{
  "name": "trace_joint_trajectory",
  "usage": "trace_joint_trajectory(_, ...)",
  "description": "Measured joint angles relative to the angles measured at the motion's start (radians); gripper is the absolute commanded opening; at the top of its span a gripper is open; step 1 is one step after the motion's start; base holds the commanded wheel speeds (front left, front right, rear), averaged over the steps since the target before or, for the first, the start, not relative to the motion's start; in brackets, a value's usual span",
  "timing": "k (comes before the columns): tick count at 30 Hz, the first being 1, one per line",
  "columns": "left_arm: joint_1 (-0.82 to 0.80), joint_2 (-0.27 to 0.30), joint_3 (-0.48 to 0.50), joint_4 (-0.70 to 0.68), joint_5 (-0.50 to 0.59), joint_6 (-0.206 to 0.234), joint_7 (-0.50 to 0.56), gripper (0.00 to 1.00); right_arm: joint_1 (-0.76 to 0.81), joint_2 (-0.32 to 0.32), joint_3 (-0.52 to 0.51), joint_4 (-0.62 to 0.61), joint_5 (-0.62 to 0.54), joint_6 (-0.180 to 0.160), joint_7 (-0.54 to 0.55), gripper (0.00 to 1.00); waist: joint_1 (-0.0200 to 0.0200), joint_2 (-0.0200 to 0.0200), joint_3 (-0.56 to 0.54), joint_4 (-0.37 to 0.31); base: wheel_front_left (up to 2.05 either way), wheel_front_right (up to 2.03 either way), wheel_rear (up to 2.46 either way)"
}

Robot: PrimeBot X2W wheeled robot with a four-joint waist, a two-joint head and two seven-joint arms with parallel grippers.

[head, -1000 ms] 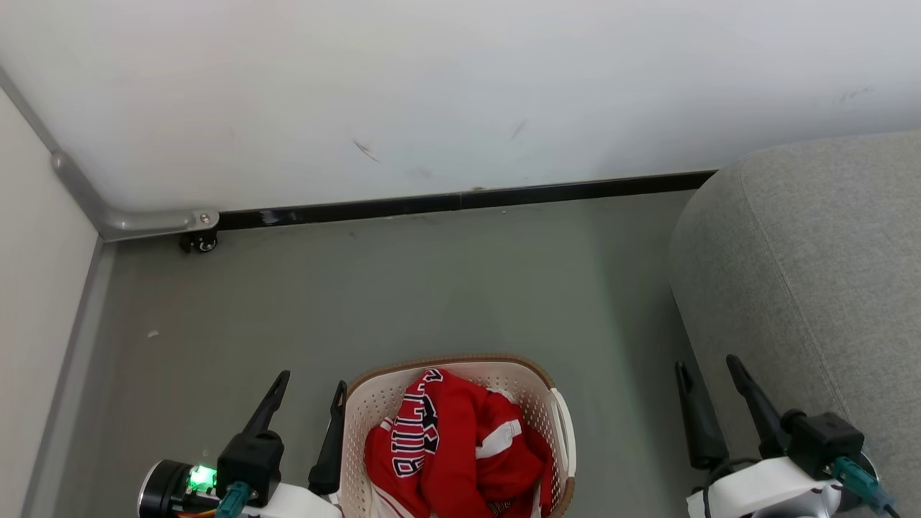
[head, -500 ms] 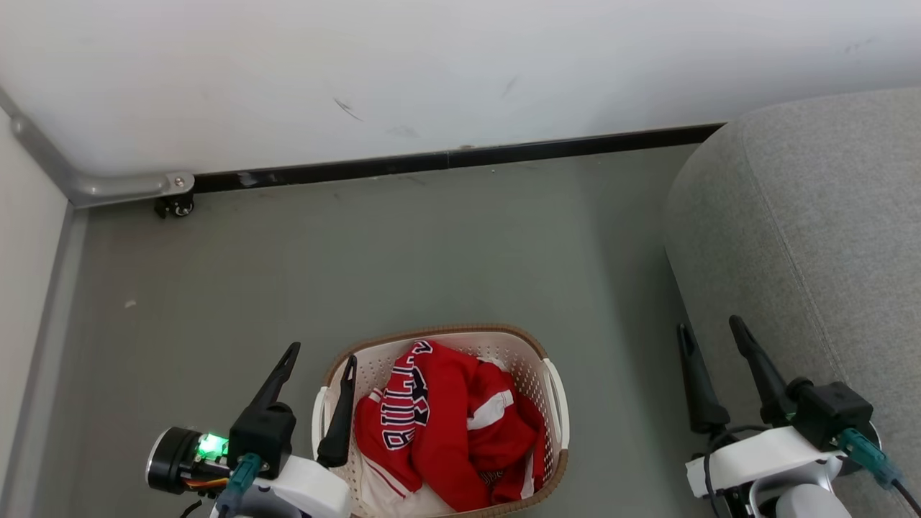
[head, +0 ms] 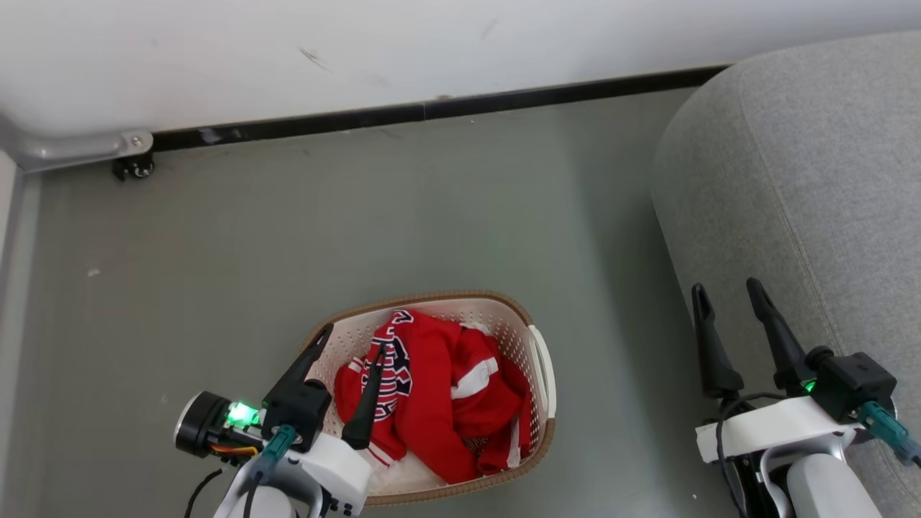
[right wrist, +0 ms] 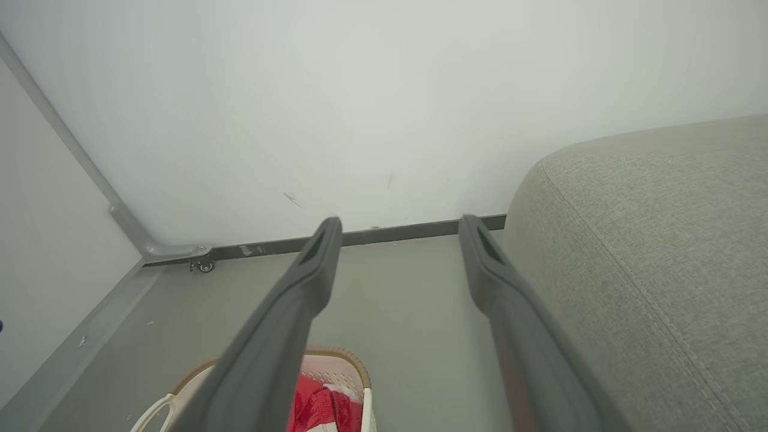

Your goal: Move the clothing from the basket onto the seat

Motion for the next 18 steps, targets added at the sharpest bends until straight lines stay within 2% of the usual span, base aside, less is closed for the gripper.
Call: trace_joint_trajectory(18,-0.137,-0.001,-0.035,0.179,0.047,-0.022,0.000,1.00,-0.081,0.000,-0.015,-0.039,0.013,0.000,-0.004,1.00,-0.0001,0.0001,0.154,-0.065,0.00,0.00,0.00)
